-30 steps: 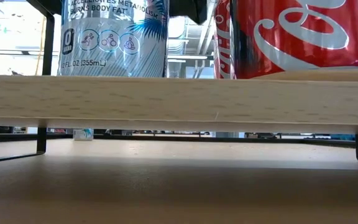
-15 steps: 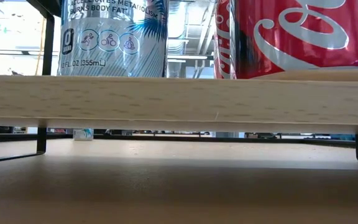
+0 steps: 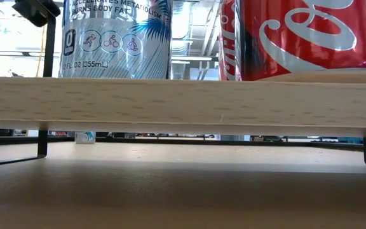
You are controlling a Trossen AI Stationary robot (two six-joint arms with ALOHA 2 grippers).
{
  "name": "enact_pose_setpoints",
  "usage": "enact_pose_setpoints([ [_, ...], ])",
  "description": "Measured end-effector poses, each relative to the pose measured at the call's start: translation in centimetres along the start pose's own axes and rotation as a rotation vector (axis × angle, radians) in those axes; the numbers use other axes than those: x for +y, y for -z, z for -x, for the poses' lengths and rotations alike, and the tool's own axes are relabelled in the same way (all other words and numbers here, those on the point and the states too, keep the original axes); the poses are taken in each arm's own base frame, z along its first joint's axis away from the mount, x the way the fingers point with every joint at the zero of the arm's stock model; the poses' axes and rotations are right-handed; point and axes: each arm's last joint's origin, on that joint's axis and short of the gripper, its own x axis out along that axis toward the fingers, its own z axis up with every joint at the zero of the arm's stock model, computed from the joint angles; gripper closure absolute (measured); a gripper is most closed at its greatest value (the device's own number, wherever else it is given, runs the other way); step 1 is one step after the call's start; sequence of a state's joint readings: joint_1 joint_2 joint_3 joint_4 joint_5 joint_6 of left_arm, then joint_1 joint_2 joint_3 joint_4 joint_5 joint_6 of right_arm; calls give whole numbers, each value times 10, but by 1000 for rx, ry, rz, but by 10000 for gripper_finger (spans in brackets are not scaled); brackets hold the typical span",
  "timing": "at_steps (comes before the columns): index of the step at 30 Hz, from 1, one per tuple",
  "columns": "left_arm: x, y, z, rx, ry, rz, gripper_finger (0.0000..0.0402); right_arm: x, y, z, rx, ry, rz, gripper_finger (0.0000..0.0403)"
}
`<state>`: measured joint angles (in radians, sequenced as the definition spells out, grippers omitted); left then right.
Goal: Place canned beverage on shelf
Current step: Put the white blue soda can aligned with the other white blue soda can on the shelf
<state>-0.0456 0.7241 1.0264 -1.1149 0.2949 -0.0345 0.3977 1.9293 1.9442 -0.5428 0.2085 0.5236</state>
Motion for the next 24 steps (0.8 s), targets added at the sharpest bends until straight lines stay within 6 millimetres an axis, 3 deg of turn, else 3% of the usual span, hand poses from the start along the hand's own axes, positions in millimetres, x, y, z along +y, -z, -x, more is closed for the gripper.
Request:
enact_pose_setpoints([
  [9,-3,-8,12,-192,-37,-28,141,-3,-9,-4,-72,-25,-25,55],
  [18,-2,-18,23,-372,-173,-70,141,0,-22,-3,-199,-66,120,69],
  [24,-1,-18,23,-375,-207,-98,141,-3,-11,-27,-178,-53,141,78],
])
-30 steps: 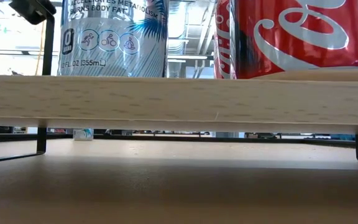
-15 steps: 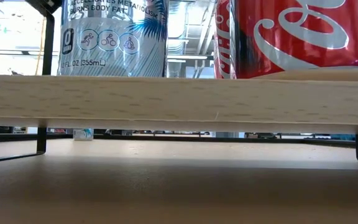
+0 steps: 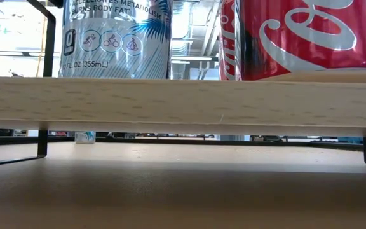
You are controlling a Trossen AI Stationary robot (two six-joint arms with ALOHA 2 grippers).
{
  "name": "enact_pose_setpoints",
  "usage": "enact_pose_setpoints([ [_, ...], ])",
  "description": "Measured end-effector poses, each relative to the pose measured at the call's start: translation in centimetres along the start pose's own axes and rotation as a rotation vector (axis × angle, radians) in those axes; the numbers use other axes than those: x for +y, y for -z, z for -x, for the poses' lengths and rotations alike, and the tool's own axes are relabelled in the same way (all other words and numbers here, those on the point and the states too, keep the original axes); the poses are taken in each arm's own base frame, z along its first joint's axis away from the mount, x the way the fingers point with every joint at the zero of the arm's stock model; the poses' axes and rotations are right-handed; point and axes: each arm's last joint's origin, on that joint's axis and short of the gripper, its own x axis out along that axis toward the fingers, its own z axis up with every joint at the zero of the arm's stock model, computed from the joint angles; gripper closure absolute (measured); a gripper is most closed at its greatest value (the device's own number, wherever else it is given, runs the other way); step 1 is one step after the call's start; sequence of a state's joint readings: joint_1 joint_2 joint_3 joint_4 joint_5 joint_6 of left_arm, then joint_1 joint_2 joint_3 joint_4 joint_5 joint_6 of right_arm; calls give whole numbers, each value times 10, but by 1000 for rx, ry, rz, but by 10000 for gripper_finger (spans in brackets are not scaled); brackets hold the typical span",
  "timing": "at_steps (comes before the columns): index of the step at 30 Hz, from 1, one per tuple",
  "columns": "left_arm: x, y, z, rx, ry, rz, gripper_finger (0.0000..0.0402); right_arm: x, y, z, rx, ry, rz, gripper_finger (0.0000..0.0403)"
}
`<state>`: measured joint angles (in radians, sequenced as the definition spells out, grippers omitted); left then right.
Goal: Place canned beverage on shelf
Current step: Put the white blue soda can aligned with the other white blue soda can on the shelf
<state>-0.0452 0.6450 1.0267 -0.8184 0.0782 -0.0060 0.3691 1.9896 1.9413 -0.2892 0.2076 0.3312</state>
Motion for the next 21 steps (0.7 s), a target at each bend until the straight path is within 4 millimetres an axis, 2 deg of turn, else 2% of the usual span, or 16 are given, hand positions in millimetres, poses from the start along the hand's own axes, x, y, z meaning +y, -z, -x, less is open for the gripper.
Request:
enact_pose_setpoints([
  [13,-1,4,8,-7,0,-33,141,2,-1,-4,-36,-33,28,79],
  [21,-2,2,3,9,60,-49,141,-7,-3,-5,-51,110,229,79],
])
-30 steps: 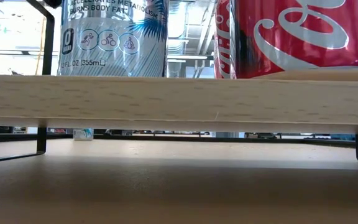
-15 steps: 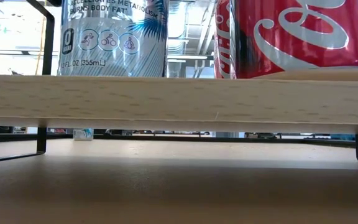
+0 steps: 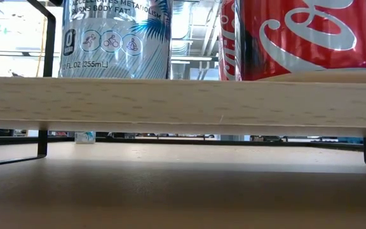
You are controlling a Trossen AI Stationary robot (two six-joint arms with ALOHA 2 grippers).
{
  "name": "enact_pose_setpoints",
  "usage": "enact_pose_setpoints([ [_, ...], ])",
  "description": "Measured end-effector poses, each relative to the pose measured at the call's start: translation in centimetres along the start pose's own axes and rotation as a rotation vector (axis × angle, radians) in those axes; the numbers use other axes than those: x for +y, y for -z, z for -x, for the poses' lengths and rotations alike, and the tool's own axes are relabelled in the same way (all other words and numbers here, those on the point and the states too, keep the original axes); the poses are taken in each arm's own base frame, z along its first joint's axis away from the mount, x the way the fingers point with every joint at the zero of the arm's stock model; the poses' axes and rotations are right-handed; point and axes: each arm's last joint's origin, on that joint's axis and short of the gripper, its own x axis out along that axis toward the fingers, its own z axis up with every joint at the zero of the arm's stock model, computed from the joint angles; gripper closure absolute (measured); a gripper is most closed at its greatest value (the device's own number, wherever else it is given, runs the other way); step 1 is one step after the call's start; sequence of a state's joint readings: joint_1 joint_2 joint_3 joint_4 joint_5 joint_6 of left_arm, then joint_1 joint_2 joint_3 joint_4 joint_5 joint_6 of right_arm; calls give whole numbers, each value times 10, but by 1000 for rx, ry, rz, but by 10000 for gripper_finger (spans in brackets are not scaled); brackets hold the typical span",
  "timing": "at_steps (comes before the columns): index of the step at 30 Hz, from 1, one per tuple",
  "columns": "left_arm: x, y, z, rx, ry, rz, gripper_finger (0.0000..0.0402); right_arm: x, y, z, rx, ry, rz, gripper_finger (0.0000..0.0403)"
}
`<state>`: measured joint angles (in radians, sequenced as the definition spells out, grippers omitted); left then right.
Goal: Place canned beverage on shelf
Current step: Put the white blue soda can aligned with the other white blue soda can on the shelf
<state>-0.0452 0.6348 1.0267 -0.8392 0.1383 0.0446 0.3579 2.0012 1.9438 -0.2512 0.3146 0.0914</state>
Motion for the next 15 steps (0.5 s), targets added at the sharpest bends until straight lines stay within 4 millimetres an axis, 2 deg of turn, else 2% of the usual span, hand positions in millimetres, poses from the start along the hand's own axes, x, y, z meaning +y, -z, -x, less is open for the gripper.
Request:
enact_pose_setpoints([
  [10,-1,-1,-9,30,67,30,141,-37,-3,-10,-4,80,-5,79],
  [15,-2,-1,-8,29,101,64,141,-40,-7,-5,-5,83,34,79],
])
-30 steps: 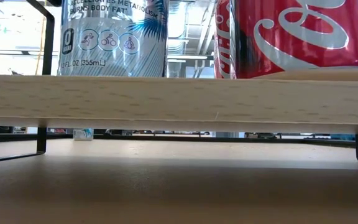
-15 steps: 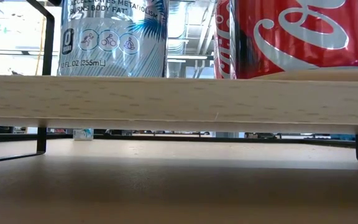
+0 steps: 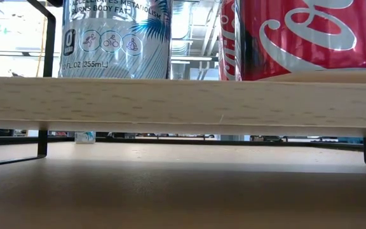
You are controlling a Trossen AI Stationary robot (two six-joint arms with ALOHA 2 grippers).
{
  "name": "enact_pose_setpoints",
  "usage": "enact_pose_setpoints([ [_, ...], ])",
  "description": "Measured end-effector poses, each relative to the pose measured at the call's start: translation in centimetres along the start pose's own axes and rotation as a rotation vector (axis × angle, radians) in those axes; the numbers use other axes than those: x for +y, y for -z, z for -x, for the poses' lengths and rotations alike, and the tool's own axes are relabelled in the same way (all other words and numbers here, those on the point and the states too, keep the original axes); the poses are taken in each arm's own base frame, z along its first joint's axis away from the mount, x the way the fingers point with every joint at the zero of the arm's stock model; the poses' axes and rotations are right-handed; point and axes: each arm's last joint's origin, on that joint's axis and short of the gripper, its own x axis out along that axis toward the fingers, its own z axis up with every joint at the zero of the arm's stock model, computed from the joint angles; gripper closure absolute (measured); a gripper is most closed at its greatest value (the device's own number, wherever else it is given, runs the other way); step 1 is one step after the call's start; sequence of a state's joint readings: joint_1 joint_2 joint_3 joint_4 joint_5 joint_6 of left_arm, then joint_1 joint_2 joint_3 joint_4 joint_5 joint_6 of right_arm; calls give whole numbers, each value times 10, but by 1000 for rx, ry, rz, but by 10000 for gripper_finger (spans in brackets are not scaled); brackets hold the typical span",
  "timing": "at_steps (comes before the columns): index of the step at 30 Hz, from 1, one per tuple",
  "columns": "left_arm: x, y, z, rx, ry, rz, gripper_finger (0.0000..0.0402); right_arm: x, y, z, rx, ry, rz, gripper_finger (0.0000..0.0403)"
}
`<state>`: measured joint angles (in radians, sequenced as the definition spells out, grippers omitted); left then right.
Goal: Place canned beverage on shelf
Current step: Put the white blue soda can aligned with the other white blue soda can on the shelf
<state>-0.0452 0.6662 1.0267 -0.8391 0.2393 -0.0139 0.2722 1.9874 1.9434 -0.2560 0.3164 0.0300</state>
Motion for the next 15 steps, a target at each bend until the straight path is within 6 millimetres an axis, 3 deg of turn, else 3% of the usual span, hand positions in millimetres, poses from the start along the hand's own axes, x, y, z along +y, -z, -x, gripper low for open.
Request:
enact_pose_setpoints([
  [9,-1,0,0,2,41,40,141,-11,-11,25,56,54,50,79],
  [15,-1,-1,-1,-5,46,79,141,-34,-8,32,149,118,11,83],
])
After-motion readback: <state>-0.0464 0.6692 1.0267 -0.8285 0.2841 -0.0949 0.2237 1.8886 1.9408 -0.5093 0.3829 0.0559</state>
